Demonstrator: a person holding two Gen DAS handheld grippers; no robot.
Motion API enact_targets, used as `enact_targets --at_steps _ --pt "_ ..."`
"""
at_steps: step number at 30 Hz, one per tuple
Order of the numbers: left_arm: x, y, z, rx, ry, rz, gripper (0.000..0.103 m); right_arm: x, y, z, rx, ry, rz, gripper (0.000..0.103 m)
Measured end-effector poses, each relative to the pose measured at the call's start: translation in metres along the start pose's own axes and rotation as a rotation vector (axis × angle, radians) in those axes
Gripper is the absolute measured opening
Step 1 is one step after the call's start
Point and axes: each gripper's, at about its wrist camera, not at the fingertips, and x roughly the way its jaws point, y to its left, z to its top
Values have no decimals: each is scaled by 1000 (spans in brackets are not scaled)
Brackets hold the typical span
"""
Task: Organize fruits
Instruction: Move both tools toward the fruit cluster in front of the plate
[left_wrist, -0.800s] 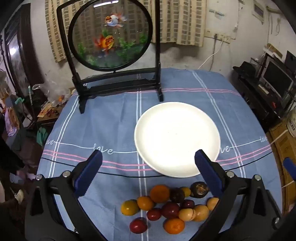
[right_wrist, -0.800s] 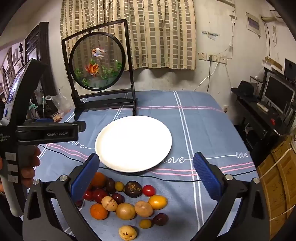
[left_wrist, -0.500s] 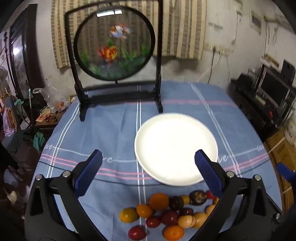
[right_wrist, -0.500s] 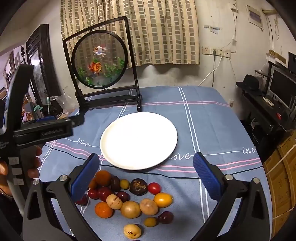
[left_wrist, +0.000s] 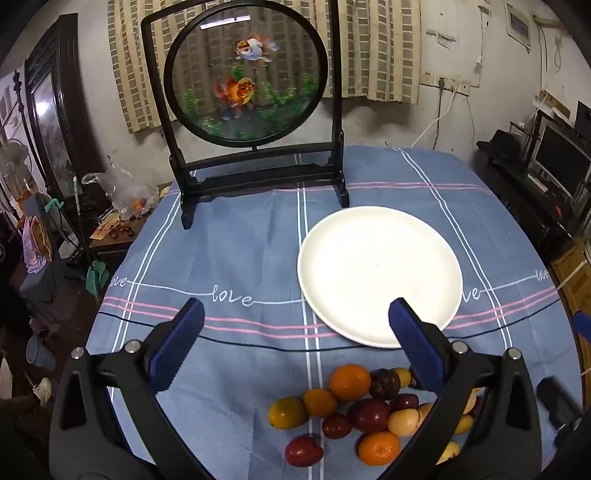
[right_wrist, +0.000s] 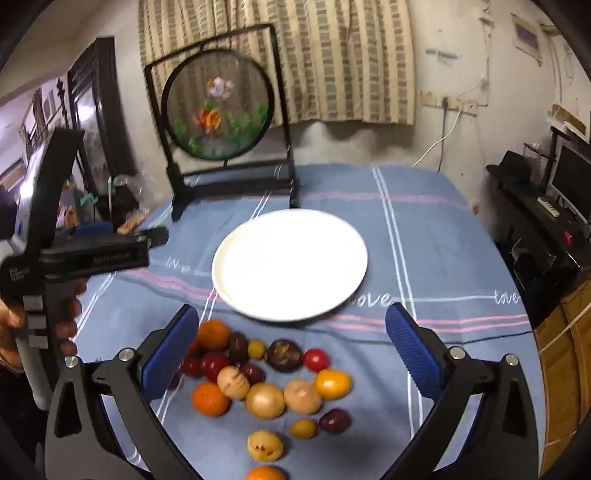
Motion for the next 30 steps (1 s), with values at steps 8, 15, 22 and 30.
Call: enact_targets --at_steps 8,15,22,30 --pt "-7 2 -7 5 22 11 101 -9 22 -3 -82 -66 -46 102" --pt "-13 7 -10 -20 1 16 101 -24 4 6 3 -165 23 102" --pt "-4 8 -20 -40 40 -6 101 -12 -11 -3 82 -43 11 102" --pt "-2 16 -41 45 55 17 101 -12 -8 -36 45 94 43 102"
